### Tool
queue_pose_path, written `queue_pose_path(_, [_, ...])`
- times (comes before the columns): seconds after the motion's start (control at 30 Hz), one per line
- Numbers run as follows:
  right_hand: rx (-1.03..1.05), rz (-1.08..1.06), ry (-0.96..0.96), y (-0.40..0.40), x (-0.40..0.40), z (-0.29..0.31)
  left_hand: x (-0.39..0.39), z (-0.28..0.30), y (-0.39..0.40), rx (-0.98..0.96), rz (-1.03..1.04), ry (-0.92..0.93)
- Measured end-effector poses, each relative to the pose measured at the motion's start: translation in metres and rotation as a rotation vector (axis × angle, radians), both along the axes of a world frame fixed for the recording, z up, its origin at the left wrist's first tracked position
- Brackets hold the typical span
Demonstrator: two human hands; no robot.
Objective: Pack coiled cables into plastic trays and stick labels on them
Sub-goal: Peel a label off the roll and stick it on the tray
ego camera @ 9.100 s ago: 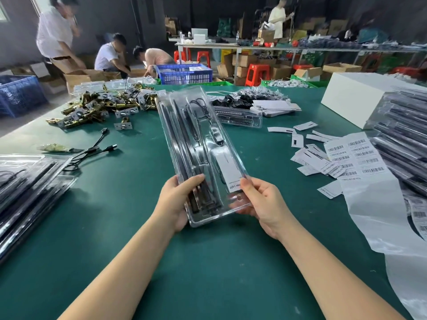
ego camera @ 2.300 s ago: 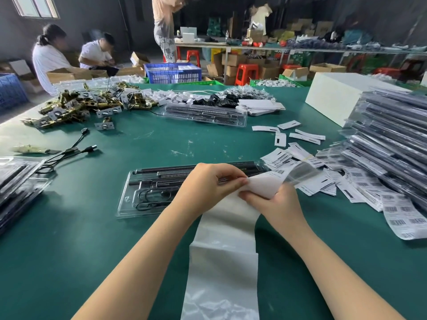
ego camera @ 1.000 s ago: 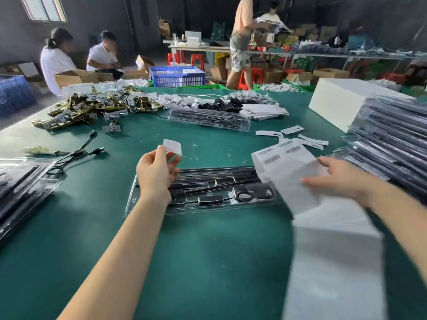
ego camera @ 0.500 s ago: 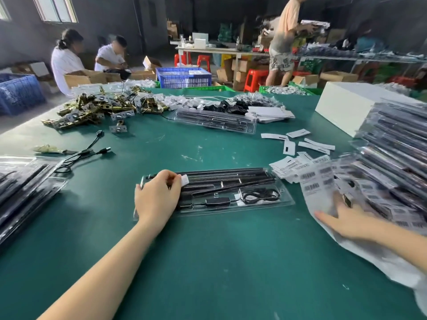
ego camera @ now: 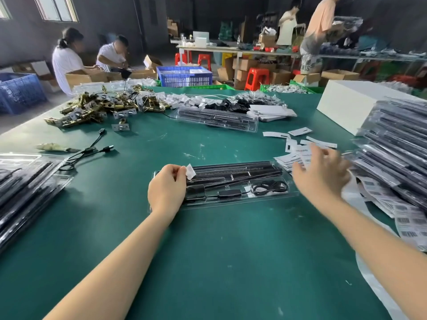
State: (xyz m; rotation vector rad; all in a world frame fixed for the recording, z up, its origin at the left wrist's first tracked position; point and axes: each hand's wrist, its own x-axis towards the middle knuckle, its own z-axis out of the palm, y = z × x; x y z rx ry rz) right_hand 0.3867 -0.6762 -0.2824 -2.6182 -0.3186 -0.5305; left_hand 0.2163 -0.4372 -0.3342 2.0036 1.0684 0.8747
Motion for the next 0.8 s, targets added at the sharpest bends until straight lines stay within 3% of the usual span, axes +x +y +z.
queue_pose_path(0.13, [0.009,0.456,-0.054,0.049,-0.058,-0.001,0.003,-0.004,0.0,-0.02,0.037,0.014])
queue_pose_path(0.3, [0.149,0.747,0.262,0.102,-0.104,-0.031,0.004,0.0,0.003,-0.073,0.092,-0.024])
queue_pose_path(0.37, [0.203,0.761,0.312,0.115,-0.109,-0.04,0.002,0.002,0.003,-0.106,0.096,-0.066])
queue_pose_path(0.5, [0.348,0.728,0.224,0.121,-0.111,-0.058,-0.005,0.004,0.001,-0.108,0.009,-0.219])
queue_pose_path(0.57, [0.413,0.729,0.242,0.119,-0.111,-0.06,-0.006,0.008,0.003,-0.068,-0.099,-0.171])
queue_pose_path(0.67, [0.342,0.751,0.237,0.117,-0.108,-0.061,-0.011,0.01,0.001,-0.027,-0.205,-0.073])
queue_pose_path(0.8, [0.251,0.724,0.182,0.116,-0.109,-0.063,-0.019,-0.002,-0.01,0.049,-0.162,-0.183])
